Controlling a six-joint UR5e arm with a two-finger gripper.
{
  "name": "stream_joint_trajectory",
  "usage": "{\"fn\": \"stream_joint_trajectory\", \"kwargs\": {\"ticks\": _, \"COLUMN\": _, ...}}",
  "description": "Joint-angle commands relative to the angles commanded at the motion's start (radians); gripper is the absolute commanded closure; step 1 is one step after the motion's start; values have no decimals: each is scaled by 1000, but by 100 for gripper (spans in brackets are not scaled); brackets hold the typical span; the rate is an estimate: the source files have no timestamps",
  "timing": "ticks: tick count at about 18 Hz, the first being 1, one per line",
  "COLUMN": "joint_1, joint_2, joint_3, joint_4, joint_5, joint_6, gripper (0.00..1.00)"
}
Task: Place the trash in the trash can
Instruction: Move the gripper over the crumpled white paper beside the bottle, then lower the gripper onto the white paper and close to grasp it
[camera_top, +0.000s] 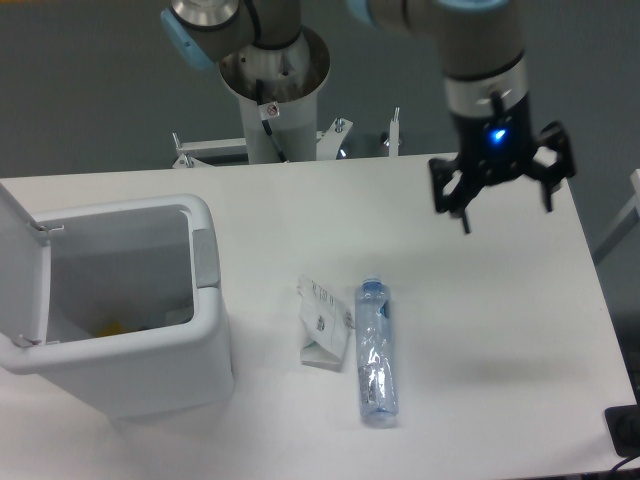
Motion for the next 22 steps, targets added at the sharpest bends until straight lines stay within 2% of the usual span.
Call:
{"fn": "stream_joint_trajectory", "kwargs": {"ticks": 5, "joint_1": -112, "joint_2": -29, "joint_3": -72, "joint_4": 0, "joint_5": -32, "joint_6": -57, "gripper": 0}}
{"fn": "stream_joint_trajectory", "kwargs": {"ticks": 9, "joint_1": -169, "joint_2": -92, "joint_3": -143, "joint_4": 2, "joint_5": -32, "joint_6": -58, "gripper": 0}}
{"fn": "stream_joint_trajectory", "kwargs": {"ticks": 10, "joint_1": -177, "joint_2": -121, "joint_3": -147, "joint_4": 3, "joint_5": -34, "joint_6": -63, "gripper": 0}}
{"fn": "stream_joint_trajectory", "kwargs": {"ticks": 13, "joint_1": -178, "joint_2": -149, "joint_3": -187, "joint_4": 9, "joint_5": -34, "joint_6": -113, "gripper": 0}}
{"fn": "stream_joint_trajectory", "kwargs": {"ticks": 17, "joint_1": -192, "joint_2": -196, "joint_3": -187, "joint_4": 9, "joint_5": -81, "joint_6": -126, "gripper": 0}}
{"fn": "stream_joint_trajectory", "kwargs": {"ticks": 22, "joint_1": -193, "joint_2": -216, "joint_3": -189, "joint_4": 11, "joint_5": -118, "joint_6": -126, "gripper": 0}}
